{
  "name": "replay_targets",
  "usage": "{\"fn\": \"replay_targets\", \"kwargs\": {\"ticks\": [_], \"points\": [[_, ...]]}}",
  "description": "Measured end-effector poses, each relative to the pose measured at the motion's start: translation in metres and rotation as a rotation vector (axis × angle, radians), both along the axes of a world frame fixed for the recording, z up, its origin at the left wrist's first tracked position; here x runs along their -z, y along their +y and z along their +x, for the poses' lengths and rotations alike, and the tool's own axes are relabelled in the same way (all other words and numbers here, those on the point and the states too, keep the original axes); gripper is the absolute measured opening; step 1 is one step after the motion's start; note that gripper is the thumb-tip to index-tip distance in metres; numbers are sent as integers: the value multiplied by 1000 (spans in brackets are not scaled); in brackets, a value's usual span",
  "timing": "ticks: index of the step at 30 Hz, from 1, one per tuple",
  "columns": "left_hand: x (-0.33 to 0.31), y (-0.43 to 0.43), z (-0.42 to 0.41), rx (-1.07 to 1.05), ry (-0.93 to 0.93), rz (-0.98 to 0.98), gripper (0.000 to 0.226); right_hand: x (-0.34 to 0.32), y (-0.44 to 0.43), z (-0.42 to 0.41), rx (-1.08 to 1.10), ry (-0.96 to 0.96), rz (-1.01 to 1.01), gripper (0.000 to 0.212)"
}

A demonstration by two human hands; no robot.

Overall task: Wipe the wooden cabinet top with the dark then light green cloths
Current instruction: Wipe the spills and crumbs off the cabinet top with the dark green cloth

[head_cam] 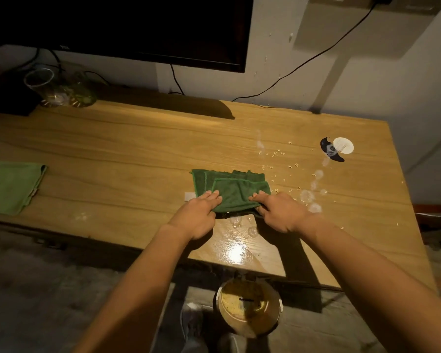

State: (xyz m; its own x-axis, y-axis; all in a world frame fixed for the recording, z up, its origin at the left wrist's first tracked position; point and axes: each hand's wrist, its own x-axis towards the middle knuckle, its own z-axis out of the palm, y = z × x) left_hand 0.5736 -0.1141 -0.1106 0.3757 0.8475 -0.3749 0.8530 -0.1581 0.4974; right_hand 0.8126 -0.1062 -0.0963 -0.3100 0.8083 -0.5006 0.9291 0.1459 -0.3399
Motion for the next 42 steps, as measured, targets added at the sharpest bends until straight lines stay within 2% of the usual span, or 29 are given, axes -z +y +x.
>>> {"fn": "replay_targets", "kwargs": {"ticks": [23,28,34,42], "points": [[6,-120,8,151,-36,53,63,2,-157,7,144,90,33,50],[11,-153,9,177,-32,20,64,0,-188,7,203,105,20,48],[19,-193,6,255,9,-83,66,7,-234,12,231,25,-30,45],[40,-203,29,250,45,-200,62,31,-245,22,322,23,-52,34]]}}
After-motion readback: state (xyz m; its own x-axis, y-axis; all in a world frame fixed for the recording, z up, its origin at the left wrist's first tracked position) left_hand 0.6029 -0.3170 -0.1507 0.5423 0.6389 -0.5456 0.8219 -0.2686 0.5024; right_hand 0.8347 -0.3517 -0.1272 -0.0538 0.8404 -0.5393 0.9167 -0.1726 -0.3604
